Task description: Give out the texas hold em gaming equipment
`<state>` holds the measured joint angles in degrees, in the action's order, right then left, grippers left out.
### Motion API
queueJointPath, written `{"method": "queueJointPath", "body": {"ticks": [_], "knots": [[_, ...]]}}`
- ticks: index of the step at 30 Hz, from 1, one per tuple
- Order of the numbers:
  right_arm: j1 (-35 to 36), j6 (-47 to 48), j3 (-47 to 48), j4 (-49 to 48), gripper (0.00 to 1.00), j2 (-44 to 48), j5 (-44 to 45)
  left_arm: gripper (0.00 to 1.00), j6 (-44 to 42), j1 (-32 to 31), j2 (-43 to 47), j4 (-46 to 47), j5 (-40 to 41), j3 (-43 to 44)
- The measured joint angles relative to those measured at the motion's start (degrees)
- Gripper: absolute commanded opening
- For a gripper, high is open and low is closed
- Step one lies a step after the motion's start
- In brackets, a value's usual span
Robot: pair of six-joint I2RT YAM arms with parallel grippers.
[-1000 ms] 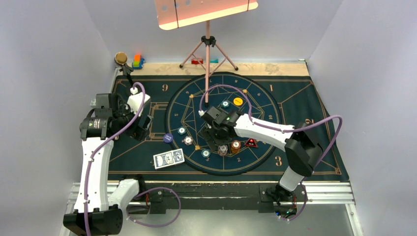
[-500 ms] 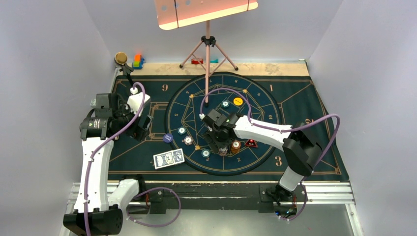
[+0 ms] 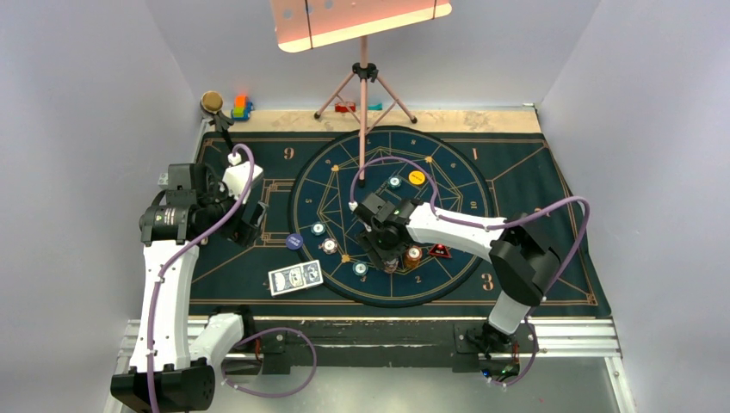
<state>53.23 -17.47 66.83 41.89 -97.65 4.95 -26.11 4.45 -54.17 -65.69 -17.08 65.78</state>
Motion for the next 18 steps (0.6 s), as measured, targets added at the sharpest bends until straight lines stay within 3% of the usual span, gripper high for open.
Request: {"method": "queueJointPath", "body": {"ticks": [12, 18], "knots": [[0.0, 0.02, -0.09, -0.02, 0.4, -0.24, 0.02, 1.0, 0.0, 0.0, 0.0, 0.0, 0.46, 0.0], [0.0, 0.0, 0.24, 0.52, 0.35, -0.24, 0.04, 1.0, 0.0, 0.0, 0.13, 0.0, 0.48, 0.0]]}}
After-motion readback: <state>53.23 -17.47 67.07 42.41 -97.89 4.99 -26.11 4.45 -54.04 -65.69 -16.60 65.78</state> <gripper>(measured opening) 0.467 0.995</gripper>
